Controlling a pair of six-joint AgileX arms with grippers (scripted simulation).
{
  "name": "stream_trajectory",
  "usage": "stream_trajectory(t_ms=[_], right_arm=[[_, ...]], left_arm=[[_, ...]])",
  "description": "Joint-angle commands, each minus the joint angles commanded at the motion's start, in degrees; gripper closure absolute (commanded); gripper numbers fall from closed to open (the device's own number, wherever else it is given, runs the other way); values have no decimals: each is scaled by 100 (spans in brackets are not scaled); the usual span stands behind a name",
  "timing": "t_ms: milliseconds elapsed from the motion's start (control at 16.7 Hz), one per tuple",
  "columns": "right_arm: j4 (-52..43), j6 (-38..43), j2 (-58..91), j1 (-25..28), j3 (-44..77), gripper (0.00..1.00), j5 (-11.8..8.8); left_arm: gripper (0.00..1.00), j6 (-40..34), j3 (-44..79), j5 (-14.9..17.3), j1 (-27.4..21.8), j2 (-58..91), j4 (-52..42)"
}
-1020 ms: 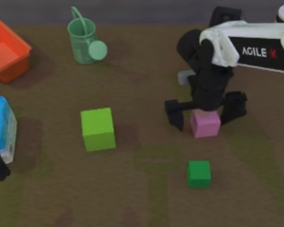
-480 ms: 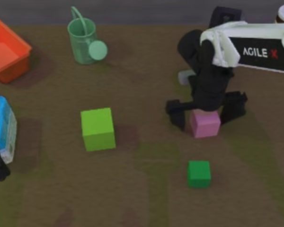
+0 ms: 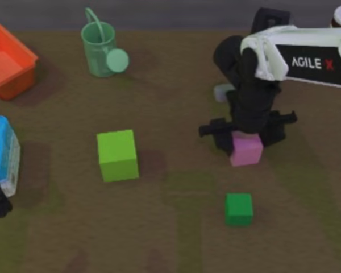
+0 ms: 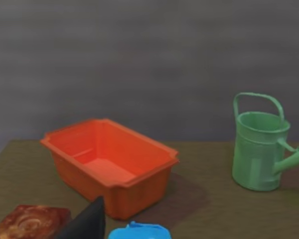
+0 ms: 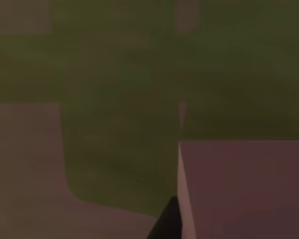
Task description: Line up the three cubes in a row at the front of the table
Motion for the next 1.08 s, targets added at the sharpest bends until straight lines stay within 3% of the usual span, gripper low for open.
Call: stream_trajectory(t_ms=[120,660,1080], right_arm=[[0,0,0,0,0,100,0],[-65,-19,-135,5,38,100,33],[-1179,-32,-519,56,744,100,26]], left_arm=[[0,0,0,0,0,0,0],[0,0,0,0,0,0,0],[0,0,0,0,0,0,0]])
